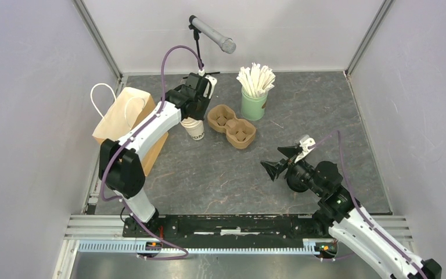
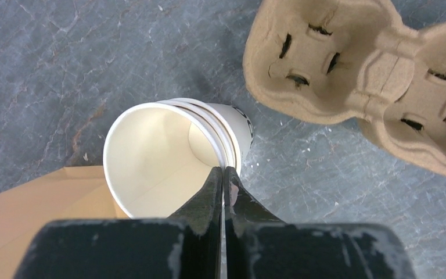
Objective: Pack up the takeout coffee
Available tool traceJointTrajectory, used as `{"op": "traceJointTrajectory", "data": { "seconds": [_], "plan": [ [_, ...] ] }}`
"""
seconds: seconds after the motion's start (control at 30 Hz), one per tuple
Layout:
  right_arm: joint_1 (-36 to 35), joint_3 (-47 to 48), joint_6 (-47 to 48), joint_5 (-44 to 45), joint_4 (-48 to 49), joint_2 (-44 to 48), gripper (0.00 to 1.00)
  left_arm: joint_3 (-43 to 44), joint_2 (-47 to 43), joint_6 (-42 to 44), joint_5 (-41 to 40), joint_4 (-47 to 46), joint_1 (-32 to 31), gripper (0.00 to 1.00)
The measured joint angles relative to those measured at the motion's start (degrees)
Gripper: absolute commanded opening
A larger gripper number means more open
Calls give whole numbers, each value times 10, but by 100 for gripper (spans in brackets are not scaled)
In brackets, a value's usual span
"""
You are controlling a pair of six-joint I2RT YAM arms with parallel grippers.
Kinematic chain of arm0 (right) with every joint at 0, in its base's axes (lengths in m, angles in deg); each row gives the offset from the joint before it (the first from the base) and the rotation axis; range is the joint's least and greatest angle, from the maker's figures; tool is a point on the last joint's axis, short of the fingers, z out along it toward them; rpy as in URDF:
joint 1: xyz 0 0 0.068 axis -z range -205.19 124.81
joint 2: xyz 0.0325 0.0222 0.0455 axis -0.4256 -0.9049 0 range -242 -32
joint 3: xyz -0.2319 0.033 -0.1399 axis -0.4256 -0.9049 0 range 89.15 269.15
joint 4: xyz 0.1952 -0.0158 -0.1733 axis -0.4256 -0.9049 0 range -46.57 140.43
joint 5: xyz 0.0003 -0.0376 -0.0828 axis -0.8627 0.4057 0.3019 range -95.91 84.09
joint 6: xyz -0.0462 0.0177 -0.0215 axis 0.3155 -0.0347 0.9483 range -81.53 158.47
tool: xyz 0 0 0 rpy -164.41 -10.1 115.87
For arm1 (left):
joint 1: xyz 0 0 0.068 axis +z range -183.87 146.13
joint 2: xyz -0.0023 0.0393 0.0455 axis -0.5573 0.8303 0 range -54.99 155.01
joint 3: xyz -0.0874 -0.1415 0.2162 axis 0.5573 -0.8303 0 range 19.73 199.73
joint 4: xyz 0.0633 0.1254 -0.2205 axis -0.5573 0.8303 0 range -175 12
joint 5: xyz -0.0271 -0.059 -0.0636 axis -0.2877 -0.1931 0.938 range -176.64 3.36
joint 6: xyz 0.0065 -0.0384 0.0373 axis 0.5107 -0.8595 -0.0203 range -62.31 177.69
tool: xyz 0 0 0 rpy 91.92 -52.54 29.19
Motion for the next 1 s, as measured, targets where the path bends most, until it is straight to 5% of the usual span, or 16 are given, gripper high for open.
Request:
{"op": "traceJointTrajectory", "data": {
  "seconds": [0.37, 0.67, 1.0],
  "plan": [
    [-38, 5, 14, -11, 245, -235, 98, -15, -87, -18, 56, 74, 0, 2],
    [-176, 140, 144, 18, 350, -460, 98, -69, -174, -48, 136, 87, -1, 2],
    [-200, 223, 229, 36, 409, -622, 98, -88, -246, -59, 221, 100, -2, 2]
  ]
}}
